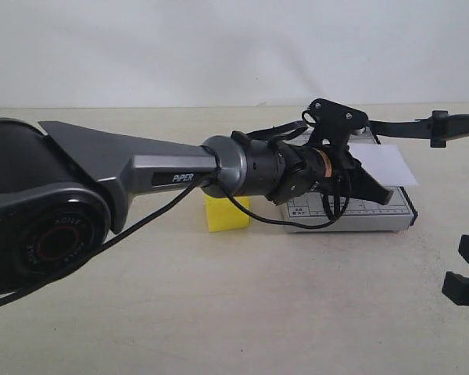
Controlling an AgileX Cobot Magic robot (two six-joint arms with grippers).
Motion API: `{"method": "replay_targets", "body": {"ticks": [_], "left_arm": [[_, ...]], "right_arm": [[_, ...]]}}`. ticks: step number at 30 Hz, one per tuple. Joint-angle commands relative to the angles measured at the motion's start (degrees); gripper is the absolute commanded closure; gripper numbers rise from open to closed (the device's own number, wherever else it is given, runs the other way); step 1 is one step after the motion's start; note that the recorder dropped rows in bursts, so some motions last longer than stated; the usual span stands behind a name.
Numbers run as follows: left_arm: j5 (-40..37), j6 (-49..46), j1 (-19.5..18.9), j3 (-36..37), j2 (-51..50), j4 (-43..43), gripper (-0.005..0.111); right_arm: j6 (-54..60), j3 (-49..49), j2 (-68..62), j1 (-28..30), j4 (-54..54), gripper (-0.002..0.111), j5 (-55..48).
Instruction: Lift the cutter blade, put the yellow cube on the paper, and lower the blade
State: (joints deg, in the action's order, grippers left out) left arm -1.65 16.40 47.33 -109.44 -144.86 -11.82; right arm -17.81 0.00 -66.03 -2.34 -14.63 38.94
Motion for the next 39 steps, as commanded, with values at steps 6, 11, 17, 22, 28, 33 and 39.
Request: {"method": "replay_targets", "body": {"ticks": [6, 11, 17, 22, 28, 33, 39], "left_arm": [[-4.8, 0.7, 1.6, -5.3, -3.7, 0.9, 0.102], [-4.8, 0.7, 1.6, -6.6, -3.5, 0.9, 0.102], [-4.0, 2.3, 1.6, -8.2, 0.9, 0.9, 0.102], [-4.4, 7.0, 1.6, -8.0, 6.2, 0.9, 0.102], [4.1, 10.0, 1.2, 18.2, 26.0, -0.2, 0.102], [15.2, -8.9, -3.4, 57.1, 44.3, 32.8, 0.102], [21.0, -28.9, -4.9, 66.7, 45.1, 83.3, 0.102]], "right_arm": [[-0.3, -0.2, -0.4, 0.1, -1.1, 0.109, 1.6], [-0.3, -0.2, -0.4, 0.1, -1.1, 0.109, 1.6], [-0.4, -0.2, -0.4, 0.1, -1.1, 0.109, 1.6], [-1.1, -0.2, -0.4, 0.1, -1.1, 0.109, 1.6], [-1.4, -0.2, -0.4, 0.1, -1.1, 0.109, -1.0], [-1.9, -0.2, -0.4, 0.1, -2.6, 0.109, -1.0], [-1.9, -0.2, -0.4, 0.1, -2.7, 0.109, -4.0]]}}
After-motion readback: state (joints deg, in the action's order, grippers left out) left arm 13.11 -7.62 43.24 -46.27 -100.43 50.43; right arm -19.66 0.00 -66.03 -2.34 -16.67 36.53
